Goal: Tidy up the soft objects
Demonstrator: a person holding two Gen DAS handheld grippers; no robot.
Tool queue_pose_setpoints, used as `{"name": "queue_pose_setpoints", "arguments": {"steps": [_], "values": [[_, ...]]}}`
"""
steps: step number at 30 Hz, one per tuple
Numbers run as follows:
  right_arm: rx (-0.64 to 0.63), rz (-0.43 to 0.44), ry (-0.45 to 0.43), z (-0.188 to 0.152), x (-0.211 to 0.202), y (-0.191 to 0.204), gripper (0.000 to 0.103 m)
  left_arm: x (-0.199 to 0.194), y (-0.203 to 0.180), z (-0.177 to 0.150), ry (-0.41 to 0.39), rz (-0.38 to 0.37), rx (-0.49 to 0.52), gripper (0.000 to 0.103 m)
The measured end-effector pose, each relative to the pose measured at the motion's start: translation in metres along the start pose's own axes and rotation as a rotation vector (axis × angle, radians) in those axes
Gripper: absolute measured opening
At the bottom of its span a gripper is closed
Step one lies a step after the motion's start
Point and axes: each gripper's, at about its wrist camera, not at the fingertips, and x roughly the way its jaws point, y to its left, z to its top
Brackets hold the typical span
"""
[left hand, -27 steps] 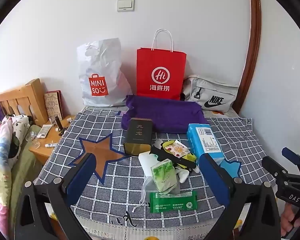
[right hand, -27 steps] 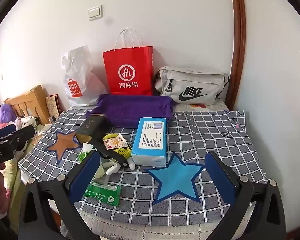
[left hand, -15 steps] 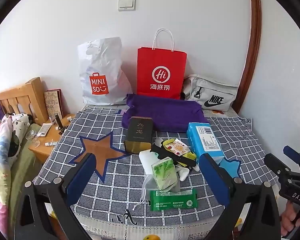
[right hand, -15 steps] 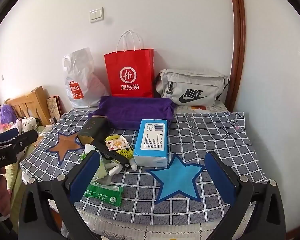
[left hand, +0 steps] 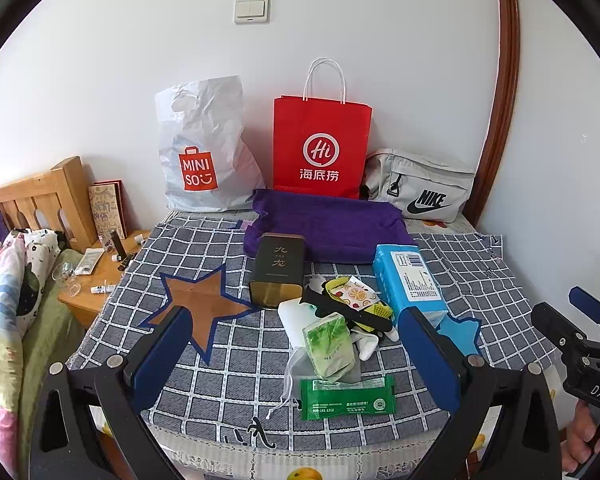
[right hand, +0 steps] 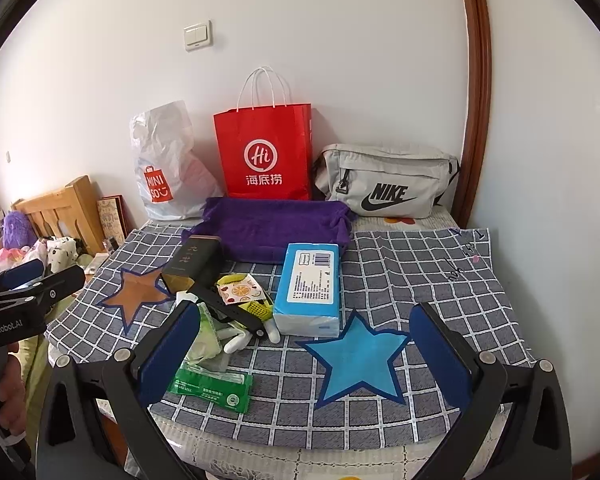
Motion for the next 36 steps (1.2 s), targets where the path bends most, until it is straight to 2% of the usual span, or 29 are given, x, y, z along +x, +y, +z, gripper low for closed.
{"name": "queue_pose_setpoints", "arguments": {"steps": [36], "values": [[-0.003, 0.006, -0.024, 0.0002, -0.0093, 0.0052, 0.103, -0.0011, -0.0001, -0.0016, -0.003, 0.001, 0.001, 0.103]]}}
